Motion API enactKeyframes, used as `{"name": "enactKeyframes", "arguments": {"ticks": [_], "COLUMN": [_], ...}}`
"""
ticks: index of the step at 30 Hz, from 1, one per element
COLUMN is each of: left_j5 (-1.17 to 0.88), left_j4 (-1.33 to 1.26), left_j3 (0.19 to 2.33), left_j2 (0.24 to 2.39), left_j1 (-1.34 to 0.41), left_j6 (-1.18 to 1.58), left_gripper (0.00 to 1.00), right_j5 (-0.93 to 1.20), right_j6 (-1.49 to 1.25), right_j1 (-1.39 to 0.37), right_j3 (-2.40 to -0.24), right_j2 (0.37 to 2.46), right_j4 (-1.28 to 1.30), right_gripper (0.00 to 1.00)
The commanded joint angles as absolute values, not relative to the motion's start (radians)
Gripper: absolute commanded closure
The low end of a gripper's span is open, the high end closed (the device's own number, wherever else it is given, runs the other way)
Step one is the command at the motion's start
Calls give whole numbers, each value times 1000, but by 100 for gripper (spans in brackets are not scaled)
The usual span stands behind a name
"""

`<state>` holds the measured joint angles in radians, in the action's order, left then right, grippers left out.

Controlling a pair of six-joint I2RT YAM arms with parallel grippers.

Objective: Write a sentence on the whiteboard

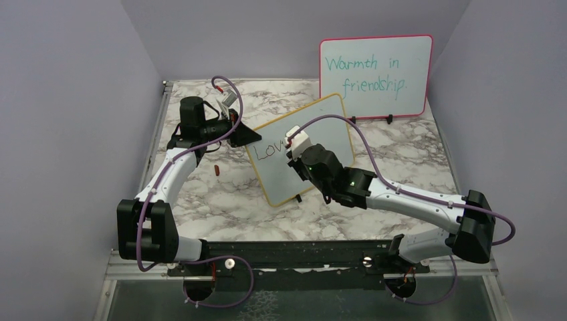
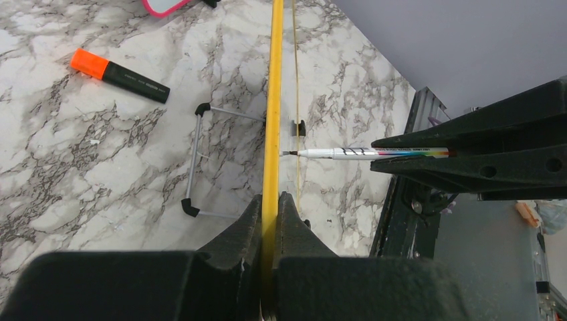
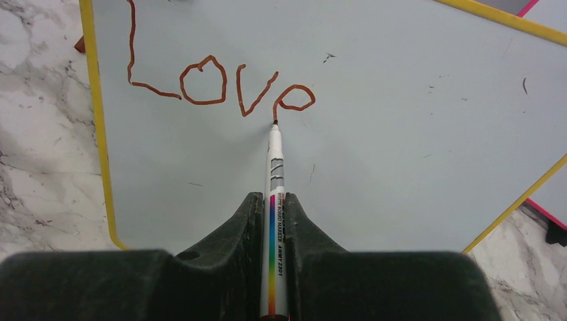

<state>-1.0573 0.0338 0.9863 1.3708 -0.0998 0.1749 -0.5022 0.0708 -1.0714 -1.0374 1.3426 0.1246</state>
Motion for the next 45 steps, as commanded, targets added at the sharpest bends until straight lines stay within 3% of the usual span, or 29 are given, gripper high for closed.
{"name": "enactKeyframes", "arguments": {"ticks": [1, 45], "left_j5": [-1002, -988], "left_j4": [124, 148], "left_j3": [968, 974], "left_j2": [1406, 1410], "left_j1": [-130, -130], "left_j6": [74, 56], "left_gripper": [100, 100], "right_j5": [-541, -581], "right_j6": [55, 114], "right_j1": [-1062, -1027], "right_j3": [-1015, -970], "right_j2": [1335, 1221], "right_j4": [174, 66], "right_gripper": [99, 99]}}
